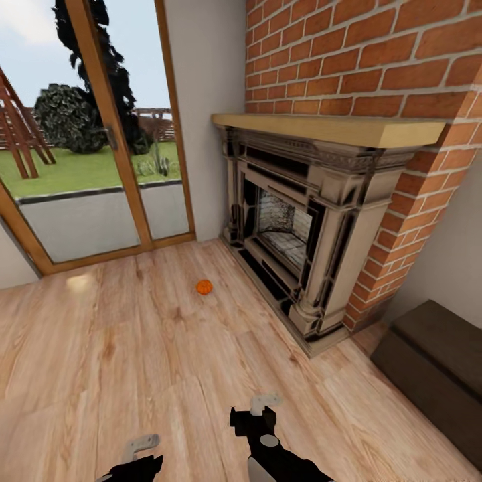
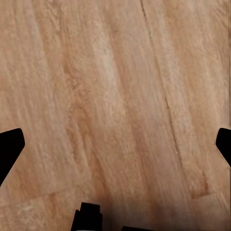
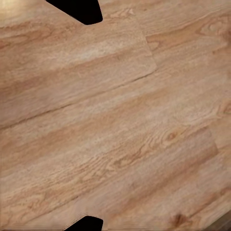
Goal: Place each of the two pumpkins and all three candles from the living room inside a cabinet in the living room (use any cabinet), then make sure every cabinet is closed, and position the cauldron so it is next to a table in the living room.
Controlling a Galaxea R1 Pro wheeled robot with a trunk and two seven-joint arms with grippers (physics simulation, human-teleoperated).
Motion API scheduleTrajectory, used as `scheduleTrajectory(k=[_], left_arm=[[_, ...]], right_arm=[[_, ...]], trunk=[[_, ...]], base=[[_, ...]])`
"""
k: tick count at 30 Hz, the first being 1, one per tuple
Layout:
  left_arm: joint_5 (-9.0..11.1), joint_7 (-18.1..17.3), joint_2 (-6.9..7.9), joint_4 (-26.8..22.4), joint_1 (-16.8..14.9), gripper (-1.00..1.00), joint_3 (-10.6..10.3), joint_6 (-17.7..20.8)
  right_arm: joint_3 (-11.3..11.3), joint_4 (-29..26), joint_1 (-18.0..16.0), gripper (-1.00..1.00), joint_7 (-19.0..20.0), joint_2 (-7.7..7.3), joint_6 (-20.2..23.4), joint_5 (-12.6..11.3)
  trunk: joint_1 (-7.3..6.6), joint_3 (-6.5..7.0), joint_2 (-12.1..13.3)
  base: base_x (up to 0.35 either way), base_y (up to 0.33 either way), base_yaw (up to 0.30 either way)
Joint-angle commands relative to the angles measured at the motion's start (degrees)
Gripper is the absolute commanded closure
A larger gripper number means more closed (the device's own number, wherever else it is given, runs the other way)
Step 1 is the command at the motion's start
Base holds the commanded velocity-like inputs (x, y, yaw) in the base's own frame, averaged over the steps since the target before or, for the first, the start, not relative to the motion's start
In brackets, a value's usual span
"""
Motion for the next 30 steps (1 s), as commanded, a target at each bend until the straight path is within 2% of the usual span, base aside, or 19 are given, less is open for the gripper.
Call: scheduleTrajectory(k=[1,14,22,30], left_arm=[[0.4,0.5,0.10,-0.2,0.0,-1.00,-0.4,0.1],[0.4,0.5,0.10,-0.2,0.0,-1.00,-0.4,0.1],[0.4,0.5,0.10,-0.2,0.0,-1.00,-0.4,0.1],[0.4,0.5,0.10,-0.2,0.0,-1.00,-0.4,0.1]], right_arm=[[0.5,0.0,-0.1,-1.00,-0.3,0.00,-0.4,-0.6],[0.5,0.0,-0.1,-1.00,-0.3,0.00,-0.4,-0.6],[0.5,0.0,-0.1,-1.00,-0.3,0.00,-0.4,-0.6],[0.5,0.1,-0.1,-1.00,-0.3,0.00,-0.4,-0.6]], trunk=[[0.02,-0.06,0.0],[0.02,-0.06,0.0],[0.02,-0.06,0.0],[0.02,-0.06,0.0]], base=[[0.153,0.007,-0.277],[0.133,0.006,-0.277],[0.142,0.142,-0.277],[0.124,0.036,-0.278]])
